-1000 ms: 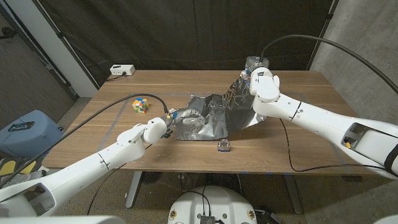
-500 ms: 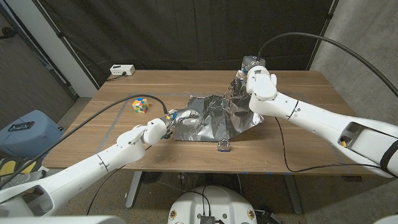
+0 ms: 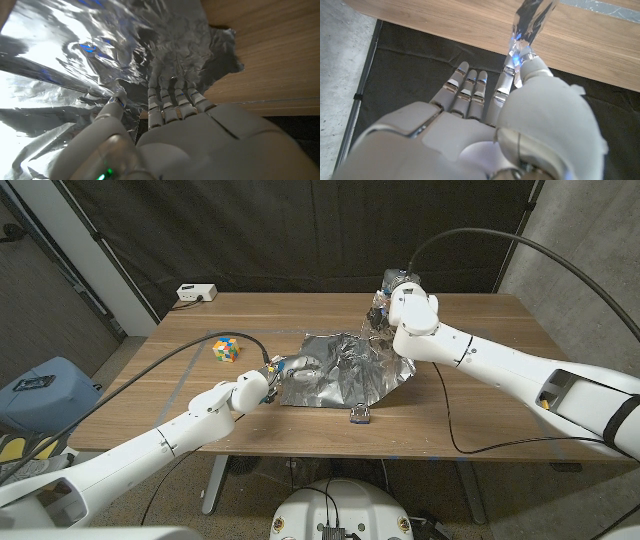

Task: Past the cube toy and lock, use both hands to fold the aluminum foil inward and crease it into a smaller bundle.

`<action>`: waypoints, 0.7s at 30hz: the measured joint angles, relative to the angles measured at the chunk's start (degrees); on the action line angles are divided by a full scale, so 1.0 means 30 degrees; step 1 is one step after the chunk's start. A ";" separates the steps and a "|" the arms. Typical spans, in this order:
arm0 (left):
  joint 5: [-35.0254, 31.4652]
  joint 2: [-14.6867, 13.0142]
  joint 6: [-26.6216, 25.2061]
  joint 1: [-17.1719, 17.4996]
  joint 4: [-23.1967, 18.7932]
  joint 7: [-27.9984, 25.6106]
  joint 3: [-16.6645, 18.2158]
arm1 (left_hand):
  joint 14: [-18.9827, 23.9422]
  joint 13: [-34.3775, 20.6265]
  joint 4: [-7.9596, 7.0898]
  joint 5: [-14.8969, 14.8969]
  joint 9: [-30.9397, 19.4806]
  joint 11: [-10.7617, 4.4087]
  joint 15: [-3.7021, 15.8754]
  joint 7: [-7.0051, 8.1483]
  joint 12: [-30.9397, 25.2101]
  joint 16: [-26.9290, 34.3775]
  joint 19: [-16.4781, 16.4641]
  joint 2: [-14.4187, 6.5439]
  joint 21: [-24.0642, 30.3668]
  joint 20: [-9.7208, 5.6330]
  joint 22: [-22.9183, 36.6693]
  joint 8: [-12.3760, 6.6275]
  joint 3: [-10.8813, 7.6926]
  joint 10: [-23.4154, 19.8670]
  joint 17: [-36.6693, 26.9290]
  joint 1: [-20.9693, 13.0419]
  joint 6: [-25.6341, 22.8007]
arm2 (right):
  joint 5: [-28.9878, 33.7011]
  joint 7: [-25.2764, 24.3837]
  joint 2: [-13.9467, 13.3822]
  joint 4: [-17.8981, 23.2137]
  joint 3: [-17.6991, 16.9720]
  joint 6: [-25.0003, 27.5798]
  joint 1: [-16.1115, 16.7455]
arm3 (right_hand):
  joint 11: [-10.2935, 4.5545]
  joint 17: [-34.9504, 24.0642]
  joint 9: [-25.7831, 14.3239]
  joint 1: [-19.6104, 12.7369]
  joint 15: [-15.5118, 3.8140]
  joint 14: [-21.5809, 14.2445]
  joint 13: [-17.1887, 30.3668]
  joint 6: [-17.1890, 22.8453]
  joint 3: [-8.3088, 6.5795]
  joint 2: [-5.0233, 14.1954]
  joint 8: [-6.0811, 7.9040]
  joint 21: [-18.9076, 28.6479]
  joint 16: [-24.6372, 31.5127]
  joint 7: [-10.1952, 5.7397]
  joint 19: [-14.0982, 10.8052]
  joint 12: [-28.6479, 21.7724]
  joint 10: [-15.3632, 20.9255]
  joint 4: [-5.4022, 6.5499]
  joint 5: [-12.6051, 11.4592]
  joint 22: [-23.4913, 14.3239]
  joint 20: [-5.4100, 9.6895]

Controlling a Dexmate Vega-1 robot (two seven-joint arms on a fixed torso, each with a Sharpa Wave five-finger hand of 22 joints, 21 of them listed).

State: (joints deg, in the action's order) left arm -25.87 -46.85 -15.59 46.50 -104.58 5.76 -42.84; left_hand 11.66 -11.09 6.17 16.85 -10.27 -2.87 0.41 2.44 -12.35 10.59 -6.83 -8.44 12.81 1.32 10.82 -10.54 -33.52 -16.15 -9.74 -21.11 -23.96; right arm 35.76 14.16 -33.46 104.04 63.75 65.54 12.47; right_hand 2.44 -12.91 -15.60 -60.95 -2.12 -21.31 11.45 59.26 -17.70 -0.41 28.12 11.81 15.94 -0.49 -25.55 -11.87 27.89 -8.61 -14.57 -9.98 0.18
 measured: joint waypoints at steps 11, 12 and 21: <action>0.0057 0.0151 0.0000 -0.0195 0.0204 0.0033 -0.0146 | -0.0001 0.0002 0.0077 0.0000 -0.0005 -0.0001 0.0001 -0.0102 0.0000 0.0000 0.0000 0.0000 -0.0055 -0.0001 -0.0004 0.0000 -0.0076 0.0000 0.0012 0.0000 0.0106 | -0.0968 -0.0166 0.0304 -0.0104 0.0535 0.0359 -0.0684 | 0.0136 0.0000 -0.0086 -0.0071 0.0072 -0.0071 0.0000 -0.0027 0.0054 0.0071 0.0000 0.0000 0.0000 0.0176 -0.0135 -0.0001 0.0138 0.0054 0.0001 0.0000 -0.0131; 0.0058 0.0178 -0.0002 -0.0225 0.0228 0.0033 -0.0184 | -0.0001 0.0002 0.0077 0.0000 -0.0005 -0.0001 0.0001 -0.0102 0.0000 -0.0001 0.0000 0.0000 -0.0055 0.0000 -0.0005 0.0001 -0.0076 0.0000 0.0011 0.0000 0.0106 | -0.1198 -0.0263 0.0336 -0.0132 0.0601 0.0388 -0.0775 | 0.0136 0.0000 -0.0086 -0.0071 0.0072 -0.0072 0.0001 -0.0027 0.0055 0.0071 0.0000 0.0000 0.0000 0.0175 -0.0134 -0.0001 0.0137 0.0054 0.0001 0.0000 -0.0131; -0.0039 0.0217 -0.0138 -0.0305 0.0244 0.0041 -0.0306 | -0.0001 0.0004 0.0077 0.0000 -0.0002 -0.0001 0.0001 -0.0099 0.0000 -0.0003 0.0000 0.0000 -0.0056 0.0000 -0.0009 0.0002 -0.0075 0.0000 -0.0005 0.0000 0.0109 | -0.2073 -0.0642 0.0547 -0.0312 0.0970 0.0392 -0.1289 | 0.0135 0.0000 -0.0085 -0.0149 0.0071 -0.0071 0.0001 -0.0032 0.0054 0.0149 -0.0001 0.0000 0.0000 0.0171 -0.0135 -0.0001 0.0138 0.0054 0.0001 0.0000 -0.0130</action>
State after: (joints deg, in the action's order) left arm -25.99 -46.20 -16.01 45.59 -103.85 5.88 -43.76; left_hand 11.66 -11.08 6.40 16.85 -10.28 -2.87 0.41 2.15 -12.35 10.58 -6.83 -8.44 12.64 1.31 10.79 -10.53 -33.74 -16.15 -9.76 -21.11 -23.63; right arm 29.55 12.23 -31.82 103.10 66.66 66.71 8.61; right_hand 2.85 -12.91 -15.85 -61.40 -1.91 -21.53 11.45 59.17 -17.53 0.03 28.12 11.81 15.94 0.03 -25.95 -11.87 28.30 -8.45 -14.57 -9.98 -0.21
